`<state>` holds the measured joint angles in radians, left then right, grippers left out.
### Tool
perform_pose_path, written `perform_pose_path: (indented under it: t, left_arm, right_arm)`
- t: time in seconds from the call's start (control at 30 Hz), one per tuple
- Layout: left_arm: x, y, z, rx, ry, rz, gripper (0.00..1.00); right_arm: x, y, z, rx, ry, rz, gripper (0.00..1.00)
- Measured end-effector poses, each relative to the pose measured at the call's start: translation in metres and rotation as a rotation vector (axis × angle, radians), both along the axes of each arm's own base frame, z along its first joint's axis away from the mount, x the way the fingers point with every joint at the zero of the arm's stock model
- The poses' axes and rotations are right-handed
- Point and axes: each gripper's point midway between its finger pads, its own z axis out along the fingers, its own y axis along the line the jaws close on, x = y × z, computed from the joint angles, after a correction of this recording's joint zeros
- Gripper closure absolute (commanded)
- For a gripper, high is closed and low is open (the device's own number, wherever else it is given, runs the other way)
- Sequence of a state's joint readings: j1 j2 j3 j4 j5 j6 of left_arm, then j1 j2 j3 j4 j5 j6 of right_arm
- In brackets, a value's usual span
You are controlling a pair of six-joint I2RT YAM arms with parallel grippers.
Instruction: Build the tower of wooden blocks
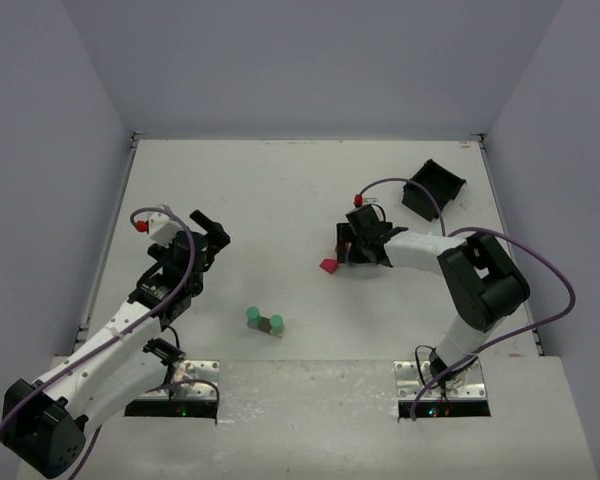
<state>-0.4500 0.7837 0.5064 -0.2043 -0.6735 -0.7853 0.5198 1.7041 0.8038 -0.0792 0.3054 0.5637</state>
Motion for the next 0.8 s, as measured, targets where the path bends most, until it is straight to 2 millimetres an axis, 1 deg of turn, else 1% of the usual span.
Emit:
perform_pose_path:
  t: [0.17, 0.53, 0.77, 0.8]
  left_arm:
    - [0.0, -0.001, -0.001, 0.004, 0.006, -0.006, 0.0]
    - [0.0, -0.001, -0.001, 0.015, 0.008, -0.011, 0.0]
    - [0.001, -0.002, -0.003, 0.017, 0.015, -0.015, 0.0]
    - [0.001, -0.002, -0.004, 0.018, 0.017, -0.016, 0.0]
  right_arm:
    - [0.004, 0.0, 0.0, -0.014, -0.005, 0.003, 0.01]
    - [0.009, -0.012, 0.002, -0.071, -0.033, -0.036, 0.01]
    - [0.007, -0.02, 0.003, -0.095, -0.016, -0.068, 0.02]
    - [0.007, -0.021, 0.004, -0.099, -0.012, -0.072, 0.03]
